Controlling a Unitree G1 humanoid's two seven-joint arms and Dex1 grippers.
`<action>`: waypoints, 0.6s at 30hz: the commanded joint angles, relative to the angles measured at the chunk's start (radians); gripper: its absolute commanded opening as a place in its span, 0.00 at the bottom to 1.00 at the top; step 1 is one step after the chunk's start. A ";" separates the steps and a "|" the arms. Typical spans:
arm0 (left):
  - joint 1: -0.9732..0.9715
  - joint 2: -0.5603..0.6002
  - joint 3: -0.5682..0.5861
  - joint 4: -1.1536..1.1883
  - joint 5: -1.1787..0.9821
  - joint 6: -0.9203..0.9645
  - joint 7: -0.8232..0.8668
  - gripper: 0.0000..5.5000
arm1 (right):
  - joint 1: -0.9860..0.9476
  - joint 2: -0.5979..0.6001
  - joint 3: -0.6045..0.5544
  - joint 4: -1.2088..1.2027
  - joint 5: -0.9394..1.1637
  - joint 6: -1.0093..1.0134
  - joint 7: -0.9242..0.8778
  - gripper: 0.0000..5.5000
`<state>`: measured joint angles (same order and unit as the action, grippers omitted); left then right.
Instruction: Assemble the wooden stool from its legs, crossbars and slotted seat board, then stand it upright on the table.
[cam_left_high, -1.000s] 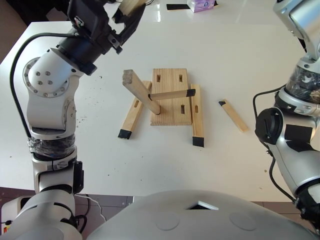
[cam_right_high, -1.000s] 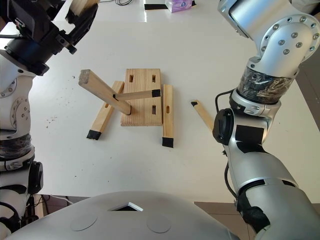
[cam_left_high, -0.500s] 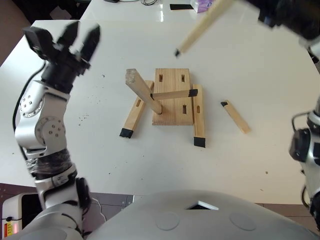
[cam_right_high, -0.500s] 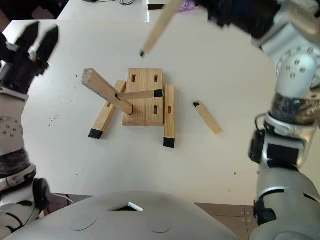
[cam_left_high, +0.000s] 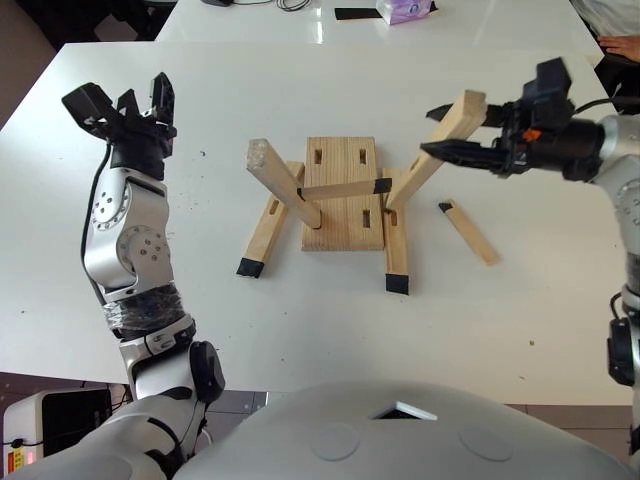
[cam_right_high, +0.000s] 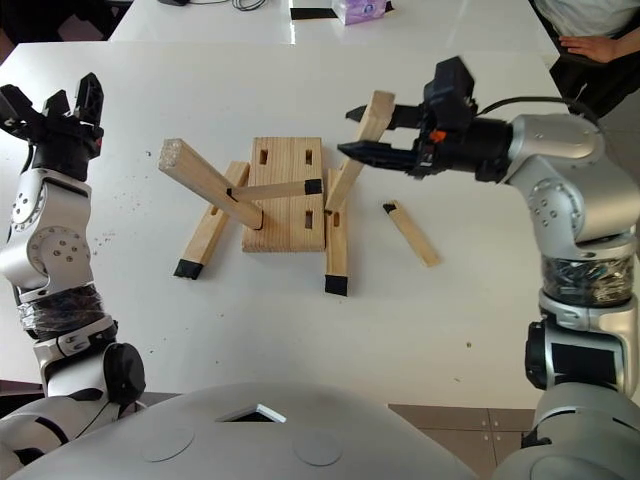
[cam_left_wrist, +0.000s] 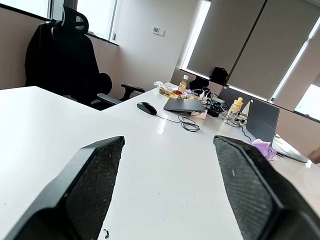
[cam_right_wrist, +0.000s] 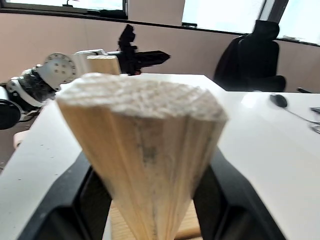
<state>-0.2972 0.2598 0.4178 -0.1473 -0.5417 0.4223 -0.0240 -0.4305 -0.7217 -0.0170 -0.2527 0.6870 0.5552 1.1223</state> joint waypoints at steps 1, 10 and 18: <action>0.016 0.004 -0.014 0.006 0.008 0.004 -0.022 0.60 | 0.025 0.001 -0.002 -0.044 0.007 -0.017 0.021 0.37; 0.041 -0.005 -0.038 0.027 0.017 -0.005 -0.050 0.60 | 0.053 0.031 0.002 0.032 -0.043 -0.122 0.060 0.37; 0.026 0.013 -0.046 0.087 0.027 -0.011 -0.089 0.60 | 0.093 0.068 -0.006 0.053 -0.024 -0.151 0.056 0.37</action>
<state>-0.2612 0.2631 0.3802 -0.0750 -0.5249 0.4144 -0.0985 -0.3607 -0.6655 -0.0200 -0.1962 0.6600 0.4050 1.1807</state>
